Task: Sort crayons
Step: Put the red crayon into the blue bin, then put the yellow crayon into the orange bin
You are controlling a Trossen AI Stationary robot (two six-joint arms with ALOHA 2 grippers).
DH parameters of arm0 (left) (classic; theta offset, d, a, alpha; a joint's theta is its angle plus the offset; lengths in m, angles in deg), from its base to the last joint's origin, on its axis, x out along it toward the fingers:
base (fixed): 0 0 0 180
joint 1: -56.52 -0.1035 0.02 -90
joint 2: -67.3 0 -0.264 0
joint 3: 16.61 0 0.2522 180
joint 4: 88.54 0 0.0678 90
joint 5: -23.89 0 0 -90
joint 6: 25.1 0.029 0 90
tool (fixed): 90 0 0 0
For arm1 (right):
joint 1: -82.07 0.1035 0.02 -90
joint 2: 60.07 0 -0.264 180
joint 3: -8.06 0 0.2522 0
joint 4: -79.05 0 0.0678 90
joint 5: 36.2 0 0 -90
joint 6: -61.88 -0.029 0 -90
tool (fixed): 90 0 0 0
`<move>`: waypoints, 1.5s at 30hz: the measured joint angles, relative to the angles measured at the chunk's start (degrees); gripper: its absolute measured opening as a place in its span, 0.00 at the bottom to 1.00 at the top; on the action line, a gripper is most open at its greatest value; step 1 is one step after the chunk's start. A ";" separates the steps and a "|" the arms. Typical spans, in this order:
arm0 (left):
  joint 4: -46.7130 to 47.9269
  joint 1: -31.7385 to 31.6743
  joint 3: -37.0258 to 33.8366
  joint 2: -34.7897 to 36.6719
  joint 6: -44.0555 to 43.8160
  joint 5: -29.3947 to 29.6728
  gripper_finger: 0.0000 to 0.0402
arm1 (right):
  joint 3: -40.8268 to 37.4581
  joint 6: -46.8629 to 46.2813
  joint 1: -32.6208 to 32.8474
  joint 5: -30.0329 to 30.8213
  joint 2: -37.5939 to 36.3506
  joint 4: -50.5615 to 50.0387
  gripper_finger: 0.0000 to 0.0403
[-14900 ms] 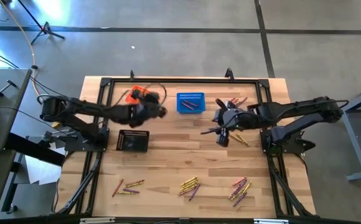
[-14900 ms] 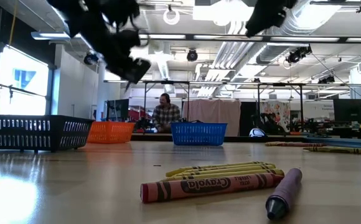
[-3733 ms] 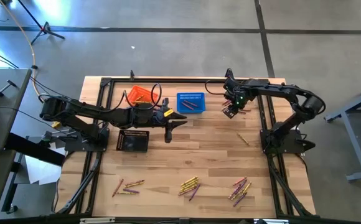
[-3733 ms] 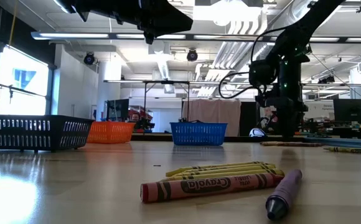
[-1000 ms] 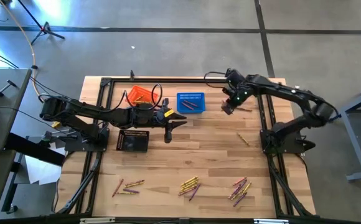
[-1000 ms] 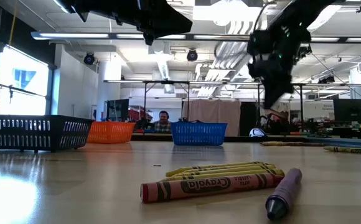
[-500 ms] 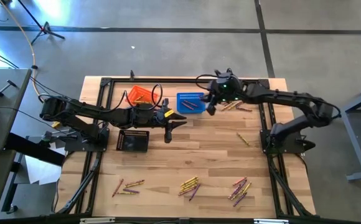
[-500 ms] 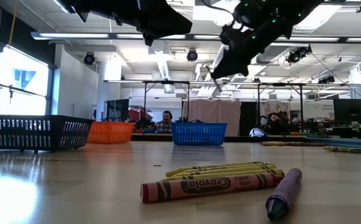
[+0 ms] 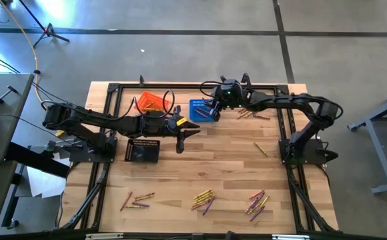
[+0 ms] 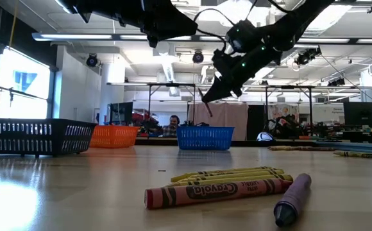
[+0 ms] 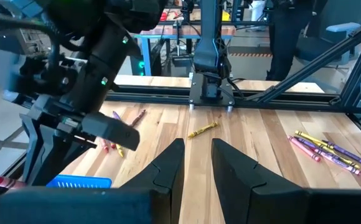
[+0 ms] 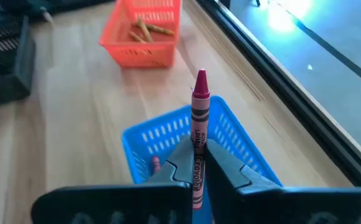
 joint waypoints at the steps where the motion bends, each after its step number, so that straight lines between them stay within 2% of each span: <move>1: 0.00 0.02 0.00 -0.02 -0.02 0.00 0.18 | 0.00 -0.02 -0.28 0.09 0.27 -0.08 0.02; 7: 0.01 0.02 0.00 -0.02 -0.02 0.00 0.18 | 0.00 -0.46 -0.38 0.09 0.75 -3.19 0.05; 15: 0.00 0.01 0.00 -0.01 -0.01 0.00 0.18 | 0.00 -0.45 -0.39 0.02 -1.04 -13.68 0.25; 21: 0.41 0.00 0.00 -0.02 -0.02 0.00 0.18 | 0.02 -1.93 -0.38 -0.22 -7.33 -31.72 0.30; 27: 0.39 0.00 0.00 -0.01 -0.02 0.00 0.18 | 0.02 -7.94 1.75 -6.79 -12.25 -55.06 0.29; 31: 0.38 0.01 0.00 -0.01 -0.02 0.00 0.18 | -1.09 -12.81 5.24 -4.22 -13.43 -65.21 0.28; 37: 0.37 0.00 0.00 -0.02 -0.03 0.00 0.18 | -8.75 -22.07 9.55 -2.20 -14.52 -66.05 0.28; 45: 0.35 0.00 0.00 -0.02 -0.04 0.00 0.18 | -15.11 -24.08 12.58 -0.80 -14.52 -63.53 0.28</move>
